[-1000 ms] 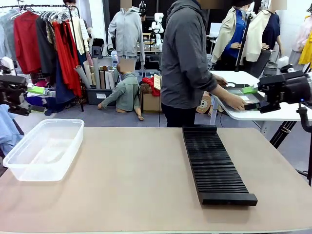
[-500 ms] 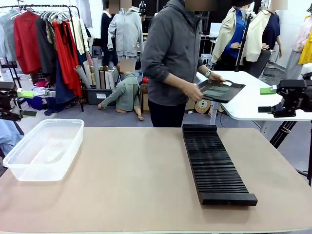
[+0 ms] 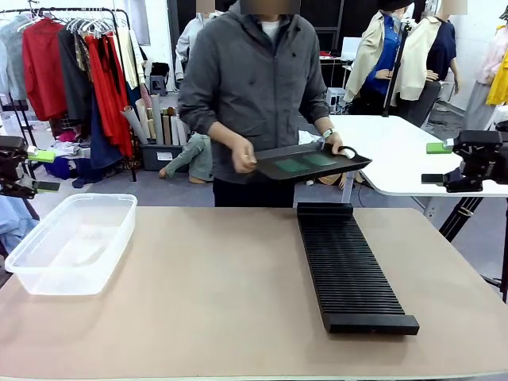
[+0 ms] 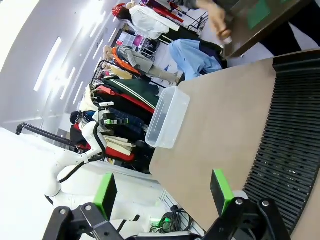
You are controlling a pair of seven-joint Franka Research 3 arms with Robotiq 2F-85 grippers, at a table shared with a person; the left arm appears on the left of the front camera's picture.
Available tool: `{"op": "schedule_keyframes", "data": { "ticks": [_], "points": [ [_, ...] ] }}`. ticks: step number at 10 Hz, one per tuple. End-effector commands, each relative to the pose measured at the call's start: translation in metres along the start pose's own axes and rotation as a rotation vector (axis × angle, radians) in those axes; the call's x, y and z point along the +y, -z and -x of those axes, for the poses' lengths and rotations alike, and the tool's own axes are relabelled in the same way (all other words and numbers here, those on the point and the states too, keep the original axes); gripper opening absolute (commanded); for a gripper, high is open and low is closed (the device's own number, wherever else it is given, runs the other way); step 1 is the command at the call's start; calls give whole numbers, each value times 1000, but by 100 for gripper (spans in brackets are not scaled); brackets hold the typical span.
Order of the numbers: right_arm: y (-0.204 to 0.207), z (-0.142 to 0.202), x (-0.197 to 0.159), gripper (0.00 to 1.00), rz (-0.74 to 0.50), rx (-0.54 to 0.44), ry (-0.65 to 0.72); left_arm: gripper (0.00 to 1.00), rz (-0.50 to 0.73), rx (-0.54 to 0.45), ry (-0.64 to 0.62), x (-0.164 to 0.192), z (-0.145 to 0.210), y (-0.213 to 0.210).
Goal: Sort PCBs into racks and boxes based on the side picked up.
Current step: Pick up the Blank PCB handed by the Human.
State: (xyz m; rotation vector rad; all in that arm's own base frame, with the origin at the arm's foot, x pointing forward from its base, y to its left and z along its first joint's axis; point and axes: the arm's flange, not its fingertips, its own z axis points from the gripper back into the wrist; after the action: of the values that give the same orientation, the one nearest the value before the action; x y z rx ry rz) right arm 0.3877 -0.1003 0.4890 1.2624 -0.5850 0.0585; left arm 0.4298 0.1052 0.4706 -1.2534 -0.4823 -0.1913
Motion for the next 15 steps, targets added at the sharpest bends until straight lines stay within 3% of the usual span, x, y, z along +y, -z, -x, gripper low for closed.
{"op": "schedule_keyframes", "data": {
  "ticks": [1, 15],
  "points": [
    [-1, 0, 0, 100, 0, -5, -1, 100, -2, -2, -9, 0, 0, 0],
    [-1, 0, 0, 100, 0, -5, -1, 100, -2, -2, -9, 0, 0, 0]
  ]
}}
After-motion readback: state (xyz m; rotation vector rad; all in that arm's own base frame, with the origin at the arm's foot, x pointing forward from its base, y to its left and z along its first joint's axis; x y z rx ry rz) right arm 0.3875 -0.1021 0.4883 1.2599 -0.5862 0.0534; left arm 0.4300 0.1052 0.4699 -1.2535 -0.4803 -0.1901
